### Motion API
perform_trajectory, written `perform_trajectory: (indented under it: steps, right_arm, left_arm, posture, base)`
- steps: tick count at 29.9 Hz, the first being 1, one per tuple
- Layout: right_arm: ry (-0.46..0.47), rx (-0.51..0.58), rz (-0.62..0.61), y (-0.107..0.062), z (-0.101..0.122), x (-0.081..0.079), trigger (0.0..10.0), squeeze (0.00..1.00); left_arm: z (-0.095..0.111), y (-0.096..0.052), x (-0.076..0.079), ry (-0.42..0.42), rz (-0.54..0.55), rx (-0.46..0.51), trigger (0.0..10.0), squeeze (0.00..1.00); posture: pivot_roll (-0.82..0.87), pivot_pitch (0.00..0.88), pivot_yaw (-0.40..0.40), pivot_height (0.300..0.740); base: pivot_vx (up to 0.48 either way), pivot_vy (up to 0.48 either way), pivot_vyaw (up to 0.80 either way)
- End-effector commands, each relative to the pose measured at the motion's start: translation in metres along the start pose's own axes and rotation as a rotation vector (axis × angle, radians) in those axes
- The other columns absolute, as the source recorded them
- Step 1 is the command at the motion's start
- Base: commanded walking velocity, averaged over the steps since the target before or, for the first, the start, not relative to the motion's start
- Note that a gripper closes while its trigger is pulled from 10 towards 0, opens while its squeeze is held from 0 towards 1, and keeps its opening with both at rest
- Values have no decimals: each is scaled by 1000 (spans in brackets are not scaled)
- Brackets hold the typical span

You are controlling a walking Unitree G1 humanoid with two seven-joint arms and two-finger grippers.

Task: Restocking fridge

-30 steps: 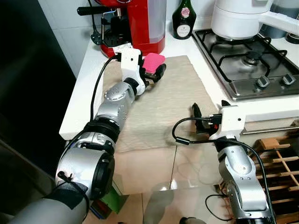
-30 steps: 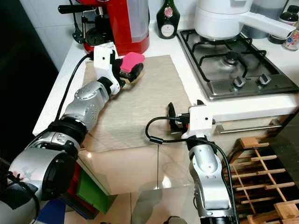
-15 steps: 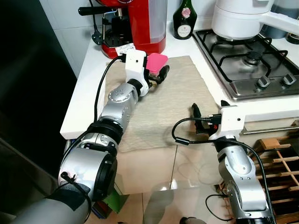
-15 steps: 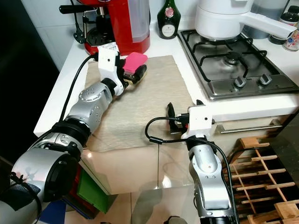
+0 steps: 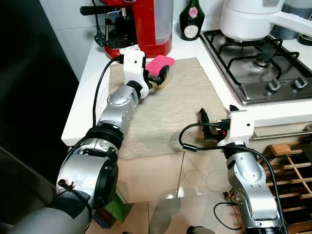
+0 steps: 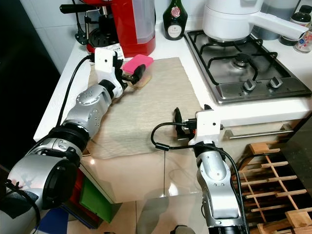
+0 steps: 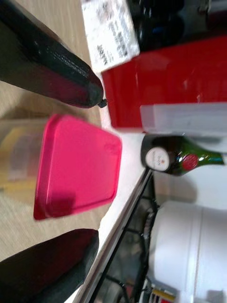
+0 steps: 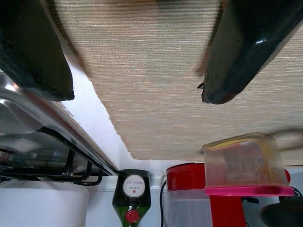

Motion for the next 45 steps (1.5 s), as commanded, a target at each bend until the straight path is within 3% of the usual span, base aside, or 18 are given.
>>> perform_trajectory:
  steps: [1,14,20,27,45]
  right_arm:
    - [-8,7,12,3,2,-3,10000,75]
    - [-5,5,16,2,1,-4,10000,75]
    - [-9,4,13,0,1,-3,10000,75]
    - [-17,-4,8,-5,0,0,10000,82]
    - [-36,-21,1,-16,-1,5,10000,75]
  left_arm:
    - [6,-2,-6,1,11,25,10000,0]
    - [-17,-19,5,-53,-154,7,10000,0]
    - [-36,-19,-5,-4,-75,-68,10000,0]
    - [-52,-20,-4,-18,-48,-125,10000,0]
    - [-49,-12,1,-26,-10,-103,10000,0]
  posture:
    - [-167,17,87,740]
    - [-162,5,85,740]
    - [-172,15,85,740]
    - [-193,37,86,740]
    - [-223,70,85,740]
  base:
    - [0,0,0]
    - [0,0,0]
    - [0,0,0]
    - [0,0,0]
    - [0,0,0]
Point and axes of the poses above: a point about 5 cm out from each wrist's last joint towards the gripper, its own y axis pointing out of the wrist towards the gripper, its own z axis along the axis of the wrist's last joint, x = y × z, the point moved 6 cm from there along y, pointing out of the wrist towards the gripper, and after that the axes turned 13 degrees about -y, right-handed, at the moved point
